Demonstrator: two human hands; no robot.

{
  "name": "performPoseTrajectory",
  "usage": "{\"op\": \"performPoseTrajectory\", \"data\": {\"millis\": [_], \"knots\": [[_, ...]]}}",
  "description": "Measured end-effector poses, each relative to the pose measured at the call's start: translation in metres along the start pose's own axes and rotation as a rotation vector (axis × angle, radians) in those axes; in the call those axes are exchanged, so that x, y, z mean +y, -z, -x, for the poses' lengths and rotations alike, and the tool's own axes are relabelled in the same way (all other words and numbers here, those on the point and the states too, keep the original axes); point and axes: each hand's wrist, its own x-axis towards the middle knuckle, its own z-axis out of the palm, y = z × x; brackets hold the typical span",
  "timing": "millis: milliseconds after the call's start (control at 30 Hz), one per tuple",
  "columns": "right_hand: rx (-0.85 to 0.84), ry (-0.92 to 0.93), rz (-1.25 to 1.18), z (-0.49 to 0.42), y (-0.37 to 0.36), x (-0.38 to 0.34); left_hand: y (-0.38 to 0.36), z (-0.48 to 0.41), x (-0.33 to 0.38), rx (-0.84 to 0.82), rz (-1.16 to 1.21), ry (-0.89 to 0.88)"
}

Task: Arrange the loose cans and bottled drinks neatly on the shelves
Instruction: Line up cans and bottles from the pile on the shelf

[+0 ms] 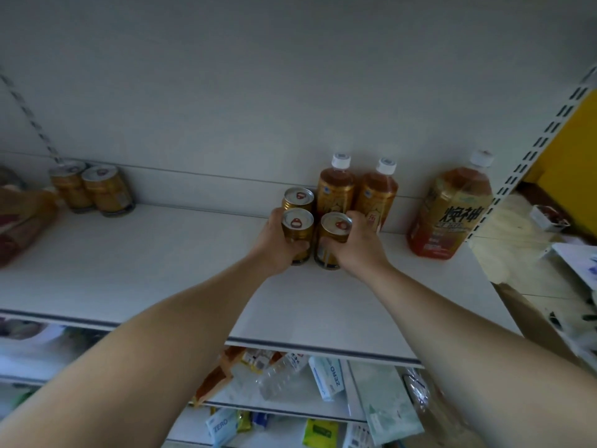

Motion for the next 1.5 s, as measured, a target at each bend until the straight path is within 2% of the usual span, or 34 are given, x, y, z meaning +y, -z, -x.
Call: {"op": "performPoseTrajectory", "data": {"millis": [233,433,700,1000,1100,1200,1333,1500], "knots": [[0.016,0.039,-0.069,0.016,-0.005,-0.002,0.019,0.018,-0.006,-0.01,-0.025,0.018],[-0.111,0.176,-0.089,0.027,-0.039,-0.029,0.059,0.046,-0.027,0.102,-0.006,0.055],[-0.234,0.285,-0.114,0.039,-0.117,-0.11,0.173,0.078,-0.075,0.226,-0.139,0.144],[-0.259,0.234,-0.123,0.054,-0.211,-0.201,0.292,0.089,-0.133,0.199,-0.209,0.201],[-0.253,0.182,-0.157,0.055,-0.236,-0.222,0.324,0.083,-0.145,0.127,-0.299,0.19],[-0.266,0.139,-0.17,0.054,-0.251,-0.237,0.35,0.073,-0.154,0.059,-0.506,0.141],[-0.361,0.112,-0.191,0.048,-0.259,-0.253,0.367,0.059,-0.157,-0.015,-0.671,0.034],[-0.368,0.183,-0.189,0.029,-0.274,-0.269,0.38,0.032,-0.16,-0.033,-0.858,-0.012]]}}
